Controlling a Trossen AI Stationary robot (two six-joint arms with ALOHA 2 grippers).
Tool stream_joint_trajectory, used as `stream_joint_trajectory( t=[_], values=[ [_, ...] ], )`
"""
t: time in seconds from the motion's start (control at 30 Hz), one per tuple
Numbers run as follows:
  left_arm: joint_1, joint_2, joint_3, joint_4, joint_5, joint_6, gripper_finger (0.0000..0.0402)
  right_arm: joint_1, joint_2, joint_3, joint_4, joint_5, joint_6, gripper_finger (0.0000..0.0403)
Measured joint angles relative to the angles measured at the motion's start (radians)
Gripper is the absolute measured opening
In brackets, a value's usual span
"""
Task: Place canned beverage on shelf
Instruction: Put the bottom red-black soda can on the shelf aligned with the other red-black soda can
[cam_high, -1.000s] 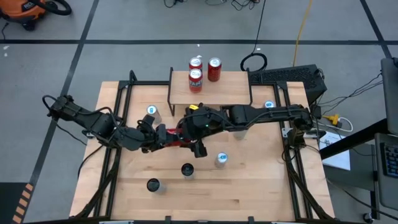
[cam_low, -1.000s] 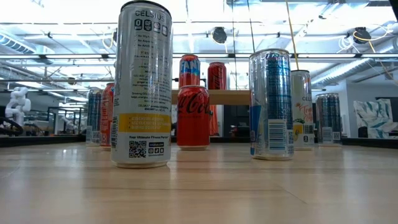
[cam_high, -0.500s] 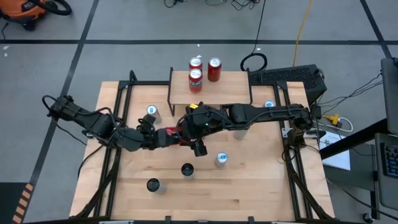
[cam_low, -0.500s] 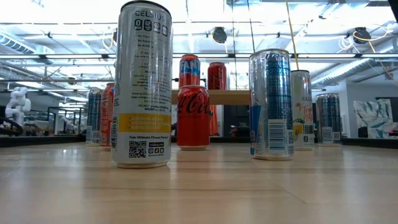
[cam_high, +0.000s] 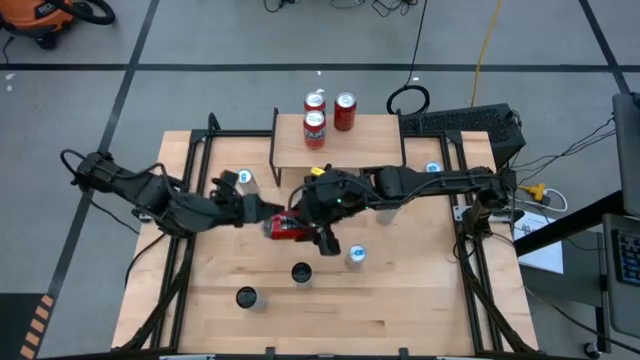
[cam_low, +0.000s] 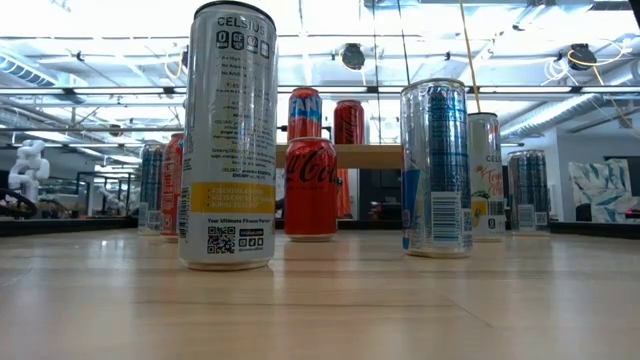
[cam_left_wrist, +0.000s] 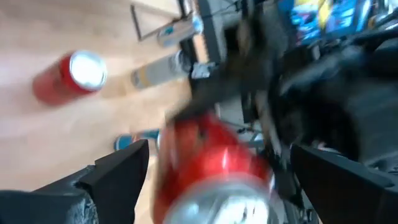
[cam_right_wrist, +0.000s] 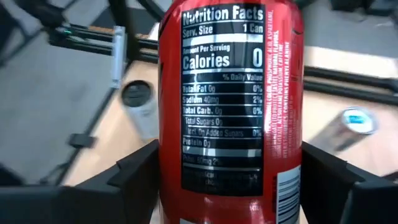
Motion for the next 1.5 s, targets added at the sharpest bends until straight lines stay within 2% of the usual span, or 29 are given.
stream_joint_trajectory(
  t=[0.13, 0.3, 0.47, 0.57, 0.83, 1.0, 1.33, 1.5],
  values=[
    [0.000, -0.057, 0.000, 0.009, -0.067, 0.101, 0.0392, 0.001, -0.032, 0.000, 0.000, -0.046, 0.091, 0.0278],
    [0.000, -0.130, 0.000, 0.099, -0.147, 0.336, 0.0392, -0.004, -0.060, 0.000, 0.041, -0.131, 0.242, 0.0278],
    [-0.001, -0.169, 0.000, 0.217, -0.152, 0.664, 0.0392, -0.005, -0.066, 0.000, 0.152, -0.215, 0.368, 0.0278],
    [-0.001, -0.178, 0.000, 0.269, -0.143, 0.792, 0.0392, -0.007, -0.069, 0.000, 0.242, -0.219, 0.416, 0.0277],
    [-0.038, -0.184, 0.000, 0.381, -0.106, 0.972, 0.0392, -0.044, -0.068, 0.000, 0.467, -0.210, 0.512, 0.0277],
    [-0.056, -0.187, 0.000, 0.480, -0.111, 1.082, 0.0392, -0.073, -0.067, 0.000, 0.597, -0.266, 0.544, 0.0277],
    [-0.054, -0.186, -0.001, 0.628, -0.149, 1.275, 0.0393, -0.126, -0.066, 0.001, 0.686, -0.336, 0.559, 0.0276],
    [-0.054, -0.203, -0.001, 0.660, -0.177, 1.306, 0.0393, -0.179, -0.066, 0.001, 0.767, -0.386, 0.608, 0.0277]
  ],
)
